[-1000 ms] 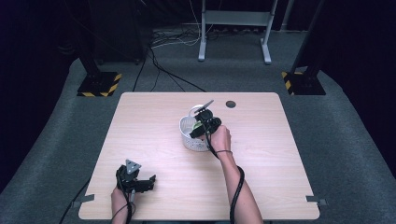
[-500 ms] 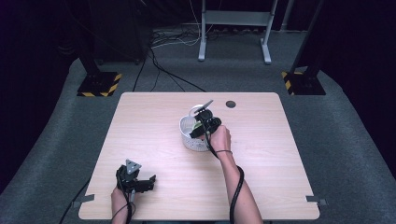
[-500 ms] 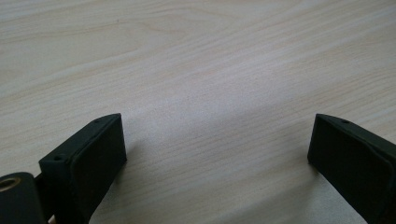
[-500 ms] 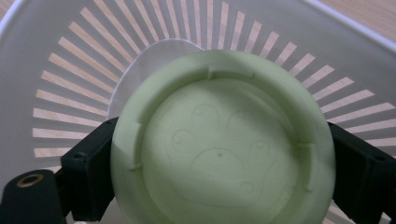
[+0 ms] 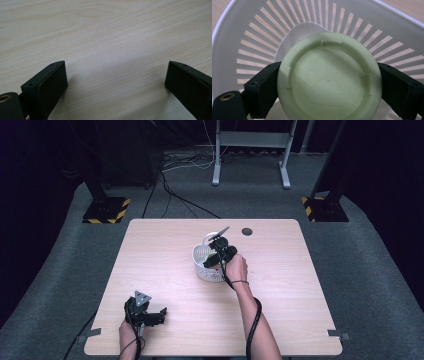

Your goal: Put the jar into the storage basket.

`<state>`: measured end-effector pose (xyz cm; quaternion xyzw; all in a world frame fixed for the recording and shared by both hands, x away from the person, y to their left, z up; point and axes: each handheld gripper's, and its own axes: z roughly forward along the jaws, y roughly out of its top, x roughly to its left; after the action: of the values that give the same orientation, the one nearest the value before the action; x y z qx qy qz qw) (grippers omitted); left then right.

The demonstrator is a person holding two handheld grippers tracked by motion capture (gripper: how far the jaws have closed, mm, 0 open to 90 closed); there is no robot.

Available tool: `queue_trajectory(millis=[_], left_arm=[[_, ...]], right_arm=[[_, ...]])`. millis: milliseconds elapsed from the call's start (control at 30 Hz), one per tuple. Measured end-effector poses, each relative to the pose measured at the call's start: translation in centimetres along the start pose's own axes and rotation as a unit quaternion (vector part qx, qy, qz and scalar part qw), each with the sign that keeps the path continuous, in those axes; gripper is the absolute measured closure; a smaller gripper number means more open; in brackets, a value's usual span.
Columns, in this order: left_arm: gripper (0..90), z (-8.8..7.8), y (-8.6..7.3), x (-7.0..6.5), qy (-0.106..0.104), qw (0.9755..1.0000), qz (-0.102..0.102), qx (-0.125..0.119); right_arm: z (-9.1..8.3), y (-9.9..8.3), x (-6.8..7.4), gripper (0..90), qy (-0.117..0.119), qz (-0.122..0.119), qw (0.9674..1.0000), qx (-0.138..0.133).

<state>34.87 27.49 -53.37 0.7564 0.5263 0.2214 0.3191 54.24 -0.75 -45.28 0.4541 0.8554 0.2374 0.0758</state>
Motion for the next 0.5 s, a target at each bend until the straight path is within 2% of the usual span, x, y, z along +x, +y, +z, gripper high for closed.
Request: queue_trajectory(millis=[267, 433, 500], left_arm=[[4.0, 0.0, 0.0, 0.0, 0.000, 1.0000, 0.000, 0.000], [4.0, 0.0, 0.0, 0.0, 0.000, 1.0000, 0.000, 0.000], [3.9, 0.0, 0.0, 0.0, 0.000, 1.0000, 0.000, 0.000]], right_arm=[[-0.3, 0.0, 0.1, 9.9, -0.006, -0.006, 1.0000, -0.001], [-1.5, 0.1, 0.3, 7.9, -0.008, -0.012, 0.9998, -0.011], [-2.2, 0.1, 0.2, 8.4, -0.020, -0.014, 0.9995, -0.018]])
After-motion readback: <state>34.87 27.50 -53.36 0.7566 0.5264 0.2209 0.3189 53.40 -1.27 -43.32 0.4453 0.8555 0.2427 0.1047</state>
